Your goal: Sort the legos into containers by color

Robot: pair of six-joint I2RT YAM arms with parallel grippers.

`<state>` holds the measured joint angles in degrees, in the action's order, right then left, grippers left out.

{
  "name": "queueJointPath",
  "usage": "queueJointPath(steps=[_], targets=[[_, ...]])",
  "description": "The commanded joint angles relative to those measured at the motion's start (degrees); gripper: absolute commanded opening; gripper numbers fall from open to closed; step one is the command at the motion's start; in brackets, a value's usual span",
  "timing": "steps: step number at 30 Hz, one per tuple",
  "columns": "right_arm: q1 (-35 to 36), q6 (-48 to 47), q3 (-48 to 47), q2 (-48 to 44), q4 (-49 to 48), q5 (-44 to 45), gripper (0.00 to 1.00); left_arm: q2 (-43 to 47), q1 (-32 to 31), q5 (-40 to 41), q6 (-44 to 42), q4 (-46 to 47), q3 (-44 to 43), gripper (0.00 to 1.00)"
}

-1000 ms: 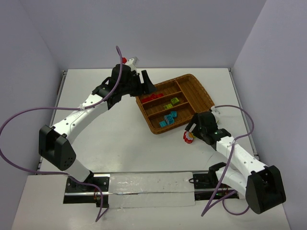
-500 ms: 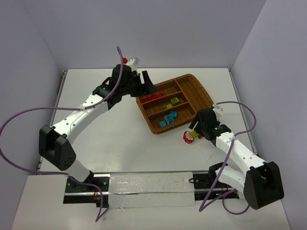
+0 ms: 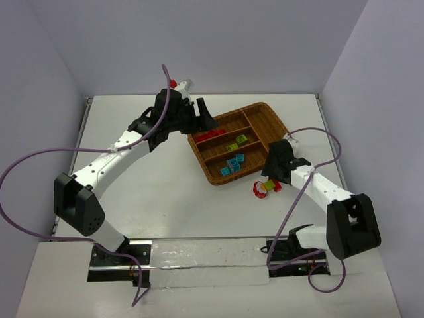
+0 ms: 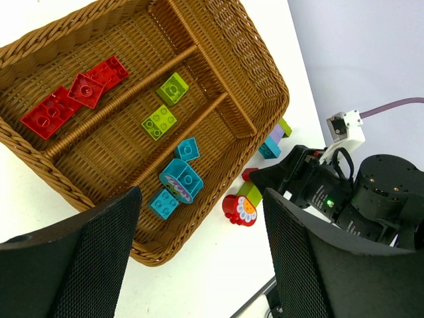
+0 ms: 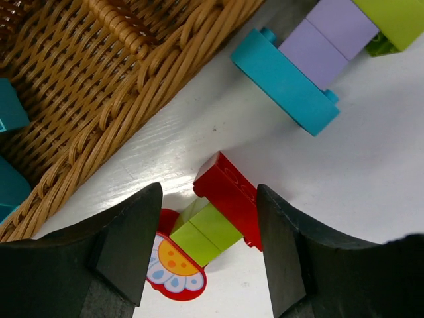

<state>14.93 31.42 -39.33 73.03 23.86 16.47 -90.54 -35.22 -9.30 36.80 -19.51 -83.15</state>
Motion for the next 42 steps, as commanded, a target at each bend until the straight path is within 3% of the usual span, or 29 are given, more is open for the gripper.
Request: queueJointPath(steps=[1, 5, 11, 15, 17, 20, 21, 30, 38, 42], targets=[[-0.4, 0.2, -1.1, -0.1, -2.2, -2.9, 0.60, -0.2, -0.5, -0.5, -0.8, 1.6, -0.9, 0.81], [-0.4, 2.2, 0.5, -2.4, -3.8, -7.8, 0.47, -0.7, -0.7, -0.8, -0.7, 1.6, -1.4, 0.81], [-0.2, 2.9, 1.7, -6.4, -4.3, -15.2, 0.54, -1.7, -1.0, -1.1, -0.5, 1.6, -2.1, 0.80], [-0.6, 2.6, 1.4, -9.6, -0.3, -6.4, 0.69, -1.9, -1.4, -1.1, -0.4, 1.7, -2.4, 0.80], [-1.9, 2.9, 1.7, -10.6, 1.4, -2.4, 0.83, -2.1, -1.6, -1.1, -0.3, 1.9, -2.2, 0.80], [-4.4, 3.2, 2.3, -10.7, 1.5, -2.4, 0.99, -2.2, -1.9, -1.1, -0.2, 2.0, -2.4, 0.80], [-5.2, 3.1, 2.8, -10.2, 0.9, -3.4, 1.00, -2.3, -2.0, -1.1, -0.2, 1.9, -2.6, 0.80], [-6.1, 3.8, 7.1, -6.6, -4.9, -12.6, 1.00, -1.9, -2.6, 0.1, -0.8, 0.8, -3.1, 0.80], [-4.3, 3.4, 12.8, -13.2, -8.7, -27.1, 0.99, -1.9, -3.0, -0.2, -0.2, 1.3, -2.9, 0.80], [-2.2, 4.1, 14.0, -17.1, -5.5, -23.5, 0.94, -2.6, -3.4, -0.3, -0.1, 1.3, -3.5, 0.80]])
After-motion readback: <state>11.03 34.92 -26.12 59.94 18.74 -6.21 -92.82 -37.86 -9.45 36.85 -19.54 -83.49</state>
